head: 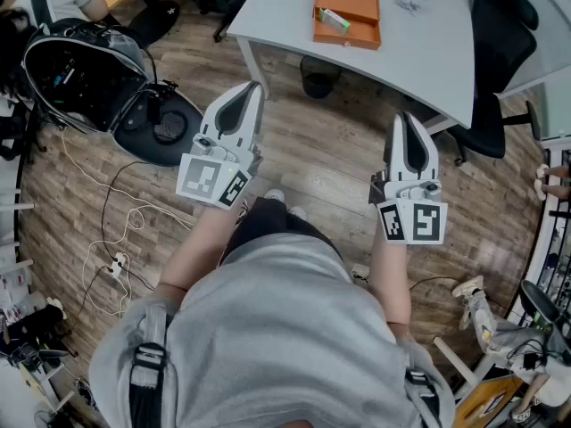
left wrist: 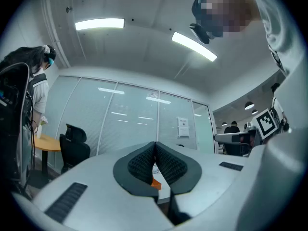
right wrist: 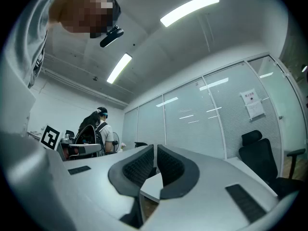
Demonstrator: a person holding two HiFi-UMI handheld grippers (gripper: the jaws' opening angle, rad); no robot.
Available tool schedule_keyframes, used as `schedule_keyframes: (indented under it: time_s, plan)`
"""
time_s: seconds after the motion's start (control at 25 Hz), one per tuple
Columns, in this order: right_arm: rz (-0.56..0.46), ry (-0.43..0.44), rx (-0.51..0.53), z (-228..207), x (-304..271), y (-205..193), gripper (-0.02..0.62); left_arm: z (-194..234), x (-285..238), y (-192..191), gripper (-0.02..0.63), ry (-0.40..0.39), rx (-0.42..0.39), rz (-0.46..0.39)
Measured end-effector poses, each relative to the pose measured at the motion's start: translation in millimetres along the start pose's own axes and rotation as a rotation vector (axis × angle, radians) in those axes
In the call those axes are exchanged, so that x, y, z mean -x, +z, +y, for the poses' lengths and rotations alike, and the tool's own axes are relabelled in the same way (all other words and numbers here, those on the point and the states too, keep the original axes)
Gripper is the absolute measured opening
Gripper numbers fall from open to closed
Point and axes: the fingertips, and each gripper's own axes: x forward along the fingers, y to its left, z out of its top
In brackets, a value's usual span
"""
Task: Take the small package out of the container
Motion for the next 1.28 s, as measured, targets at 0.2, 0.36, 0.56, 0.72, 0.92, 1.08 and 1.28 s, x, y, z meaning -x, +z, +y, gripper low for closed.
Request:
schedule_keyframes:
  time_s: [0.2, 0.36, 0.56, 0.72, 0.92, 1.08, 1.28]
  plan:
    - [0.002, -0.005, 0.008, -8.8, 0.7, -0.2, 0.057, -4.6, -8.0, -3.5, 0.02, 0.004, 0.002, 0.002]
    - [-0.014, -0.006, -0.005, -16.4, -0.2, 1.8, 0.057, -6.4, -15.3, -6.3, 0.02, 0.003, 0.002, 0.005]
    - [-0.038, 0.012, -0.084, -25.4, -4.4, -1.4, 0.058, -5.0, -21.9, -8.9, 0.02, 0.007, -0.008, 0.01]
    - [-0.014, 0.032, -0.079, -21.5, -21.7, -9.0, 0.058, 9.3, -29.5, -14.0, 0.02, 0.017, -0.004, 0.017]
    - [-0.003, 0.041, -0.057, -20.4, -53.8, -15.5, 0.058, 34.2, -50.9, -18.3, 0.02, 0.012, 0.001, 0.014]
    - [0.008, 0.028, -0.048, -30.1, -91.9, -21.8, 0.058, 60.2, -85.2, -22.4, 0.019, -0.008, 0.012, 0.009]
    - [-0.002, -0.013, -0.034, -51.6, -151.8, -22.2, 0.058, 98.8, -143.5, -25.4, 0.02, -0.051, 0.019, 0.009]
